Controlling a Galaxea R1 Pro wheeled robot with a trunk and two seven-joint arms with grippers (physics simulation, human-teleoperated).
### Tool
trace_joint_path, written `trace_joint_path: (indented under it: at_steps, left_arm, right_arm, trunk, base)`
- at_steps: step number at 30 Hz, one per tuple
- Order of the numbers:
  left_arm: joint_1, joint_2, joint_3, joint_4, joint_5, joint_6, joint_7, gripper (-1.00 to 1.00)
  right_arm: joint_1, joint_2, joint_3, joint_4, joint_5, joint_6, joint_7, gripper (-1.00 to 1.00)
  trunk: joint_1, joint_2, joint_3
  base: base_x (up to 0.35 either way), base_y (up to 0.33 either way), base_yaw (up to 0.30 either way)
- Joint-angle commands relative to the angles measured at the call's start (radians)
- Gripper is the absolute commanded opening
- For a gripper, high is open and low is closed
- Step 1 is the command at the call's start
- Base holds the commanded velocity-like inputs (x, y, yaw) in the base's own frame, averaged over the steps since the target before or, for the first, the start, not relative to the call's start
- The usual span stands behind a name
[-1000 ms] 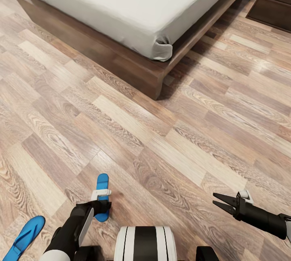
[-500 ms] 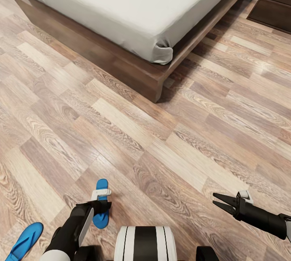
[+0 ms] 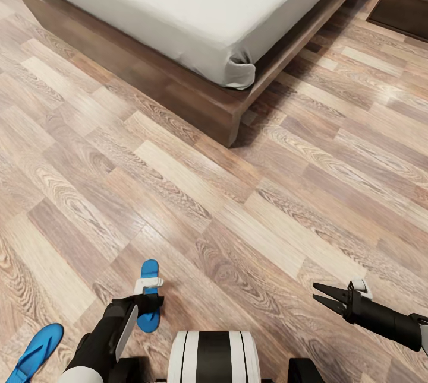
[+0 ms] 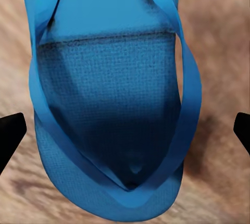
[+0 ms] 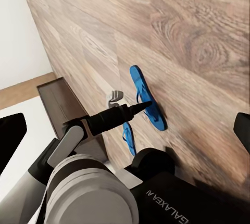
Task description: In the bedroom, move the book from the bed onto either nightstand, and place the two sandals side by side next to the bed.
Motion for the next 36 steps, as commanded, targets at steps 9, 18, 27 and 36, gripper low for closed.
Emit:
trace_joint_path:
  at_steps: [9,18,27,36]
  left_arm:
    - [0.000,-0.001,0.003,-0.002,-0.006,0.004,-0.002,1.00]
    - [0.000,-0.001,0.004,-0.002,-0.006,0.003,-0.002,-1.00]
    - [0.000,-0.001,0.004,-0.002,-0.006,0.004,-0.002,-1.00]
    - [0.000,-0.001,0.004,-0.002,-0.006,0.005,-0.002,-1.00]
  right_arm:
    - [0.000,0.000,-0.001,0.000,0.002,0.003,0.004,1.00]
    - [0.000,0.000,-0.001,0.000,0.002,0.003,0.004,1.00]
    - [0.000,0.000,-0.001,0.000,0.002,0.003,0.004,1.00]
    - [-0.001,0.000,-0.001,0.000,0.002,0.003,0.004,1.00]
  trunk:
    - [0.000,0.000,-0.001]
    - [0.000,0.000,-0.001]
    - [0.000,0.000,-0.001]
    - [-0.002,0.001,0.019]
  base:
    - [0.000,0.000,0.000]
    - [0.000,0.000,0.000]
    - [0.000,0.000,0.000]
    - [0.000,0.000,0.000]
